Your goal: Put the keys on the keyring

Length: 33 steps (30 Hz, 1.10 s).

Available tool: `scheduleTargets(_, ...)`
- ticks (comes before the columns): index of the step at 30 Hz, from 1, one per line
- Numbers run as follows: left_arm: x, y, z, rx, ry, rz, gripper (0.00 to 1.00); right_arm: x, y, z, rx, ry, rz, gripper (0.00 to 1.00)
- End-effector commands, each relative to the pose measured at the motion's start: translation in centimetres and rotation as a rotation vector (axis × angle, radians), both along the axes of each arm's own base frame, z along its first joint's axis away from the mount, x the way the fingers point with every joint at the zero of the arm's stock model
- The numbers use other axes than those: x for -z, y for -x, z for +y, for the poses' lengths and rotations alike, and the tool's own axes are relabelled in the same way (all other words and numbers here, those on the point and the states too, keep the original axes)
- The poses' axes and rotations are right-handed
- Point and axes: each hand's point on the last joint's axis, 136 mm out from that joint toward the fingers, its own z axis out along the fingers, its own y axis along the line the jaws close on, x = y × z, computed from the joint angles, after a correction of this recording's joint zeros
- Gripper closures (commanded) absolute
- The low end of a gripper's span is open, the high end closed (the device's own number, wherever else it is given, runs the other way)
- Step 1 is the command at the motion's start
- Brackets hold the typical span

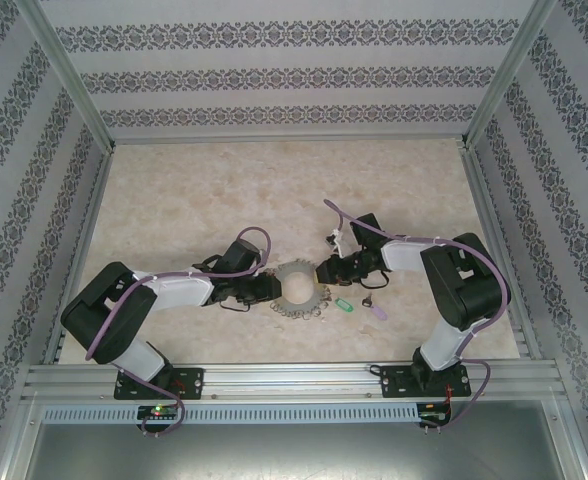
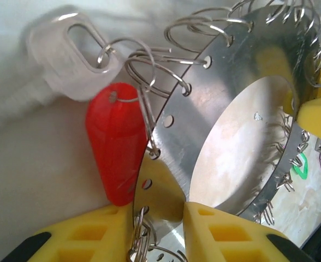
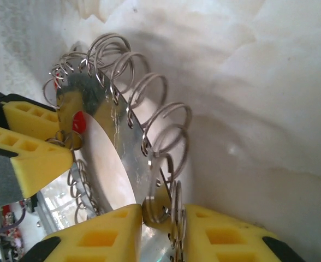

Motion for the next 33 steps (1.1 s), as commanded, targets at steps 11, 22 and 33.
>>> scheduleTargets(11,-4.3,-3.8,1.1,-0.061,-0.016,-0.215,0.57,-6.2,-1.1,0.2,0.028,-0.177,-0.082,1.00)
scheduleTargets(22,-17.1,-5.5,5.6,-0.182,0.155,-0.526,0.00,-17.7,-2.7,-1.4,0.112,-0.259,-0.361,1.00)
scheduleTargets(33,-25.9,-6.0,3.6,0.075,0.286,-0.603,0.08,-24.4,-2.5,-1.1,0.040,-0.319,-0.478,1.00)
